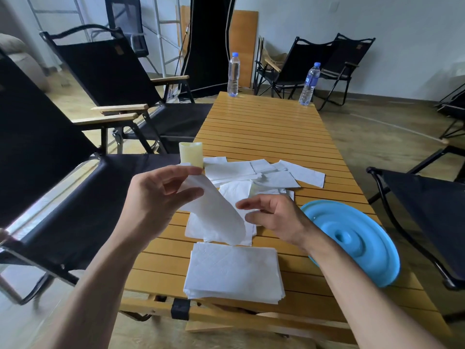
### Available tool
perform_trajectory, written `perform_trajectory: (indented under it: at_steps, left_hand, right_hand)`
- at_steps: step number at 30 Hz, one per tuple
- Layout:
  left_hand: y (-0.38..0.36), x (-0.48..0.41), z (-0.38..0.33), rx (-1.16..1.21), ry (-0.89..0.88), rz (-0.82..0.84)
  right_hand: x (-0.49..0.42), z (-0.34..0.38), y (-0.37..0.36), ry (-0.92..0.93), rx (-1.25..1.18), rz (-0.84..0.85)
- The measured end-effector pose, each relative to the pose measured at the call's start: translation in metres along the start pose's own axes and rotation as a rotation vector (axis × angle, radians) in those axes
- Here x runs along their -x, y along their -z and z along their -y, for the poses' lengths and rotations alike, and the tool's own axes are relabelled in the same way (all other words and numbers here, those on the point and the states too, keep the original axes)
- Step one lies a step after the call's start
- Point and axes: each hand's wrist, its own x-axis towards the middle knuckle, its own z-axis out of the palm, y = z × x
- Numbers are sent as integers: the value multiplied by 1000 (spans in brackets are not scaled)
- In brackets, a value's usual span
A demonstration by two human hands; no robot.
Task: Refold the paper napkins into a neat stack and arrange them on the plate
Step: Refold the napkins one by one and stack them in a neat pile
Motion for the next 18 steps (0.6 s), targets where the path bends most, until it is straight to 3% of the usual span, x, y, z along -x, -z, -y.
perform_trajectory:
  at_steps: [3, 11, 18]
  left_hand:
    - [1, -1, -1, -8, -2, -3]
    - [12, -2, 4, 1, 84, -58]
    - [20, 2, 14, -96, 184, 22]
  right_hand:
    - [1, 2, -3, 42, -3, 66]
    - [2, 3, 8, 65, -93, -35]
    - [18, 20, 19, 95, -170, -88]
